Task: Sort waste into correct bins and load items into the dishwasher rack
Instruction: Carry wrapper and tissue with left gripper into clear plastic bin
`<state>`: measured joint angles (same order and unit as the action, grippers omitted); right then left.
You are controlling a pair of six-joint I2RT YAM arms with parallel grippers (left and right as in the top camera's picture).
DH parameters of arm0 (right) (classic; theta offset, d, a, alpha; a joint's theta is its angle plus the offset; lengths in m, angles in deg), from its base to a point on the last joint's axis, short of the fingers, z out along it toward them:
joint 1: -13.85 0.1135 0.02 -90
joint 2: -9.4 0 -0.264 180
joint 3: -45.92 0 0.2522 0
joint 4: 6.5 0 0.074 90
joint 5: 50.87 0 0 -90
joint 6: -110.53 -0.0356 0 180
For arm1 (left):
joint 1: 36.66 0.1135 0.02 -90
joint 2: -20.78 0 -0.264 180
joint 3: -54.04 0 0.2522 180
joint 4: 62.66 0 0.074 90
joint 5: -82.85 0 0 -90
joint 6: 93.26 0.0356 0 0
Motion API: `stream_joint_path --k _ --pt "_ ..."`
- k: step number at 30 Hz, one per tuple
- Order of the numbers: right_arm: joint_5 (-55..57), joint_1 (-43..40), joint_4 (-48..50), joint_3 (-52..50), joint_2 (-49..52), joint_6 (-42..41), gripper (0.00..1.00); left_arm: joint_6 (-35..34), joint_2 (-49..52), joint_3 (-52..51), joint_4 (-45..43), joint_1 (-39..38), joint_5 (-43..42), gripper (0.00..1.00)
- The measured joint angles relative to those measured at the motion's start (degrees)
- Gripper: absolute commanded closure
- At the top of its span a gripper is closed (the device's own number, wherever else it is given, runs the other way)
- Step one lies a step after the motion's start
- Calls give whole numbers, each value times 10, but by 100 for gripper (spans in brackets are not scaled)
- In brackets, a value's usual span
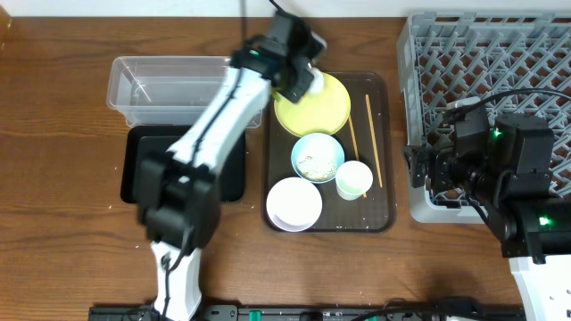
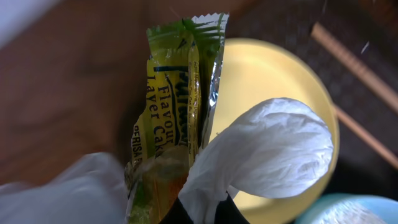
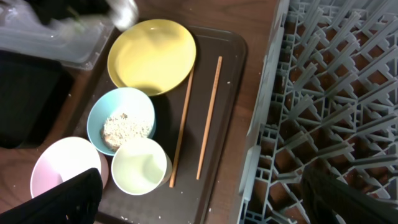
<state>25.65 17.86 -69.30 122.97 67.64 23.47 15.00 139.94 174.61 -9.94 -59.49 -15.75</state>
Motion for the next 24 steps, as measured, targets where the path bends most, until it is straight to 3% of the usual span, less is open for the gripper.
stream_joint_path --k 4,7,13,20,23,24 --pt "0 0 1 0 0 0 1 26 -62 0 21 23 0 94" --pt "0 0 2 0 0 0 1 84 -84 3 52 43 0 93" --pt "0 0 5 0 0 0 1 237 -82 -9 97 99 0 94" --pt "0 0 7 0 0 0 1 300 -54 -24 85 183 0 93" --pt "0 0 7 0 0 0 1 310 -31 -26 85 211 0 71" --pt "0 0 7 0 0 0 1 313 -23 -28 85 218 0 69"
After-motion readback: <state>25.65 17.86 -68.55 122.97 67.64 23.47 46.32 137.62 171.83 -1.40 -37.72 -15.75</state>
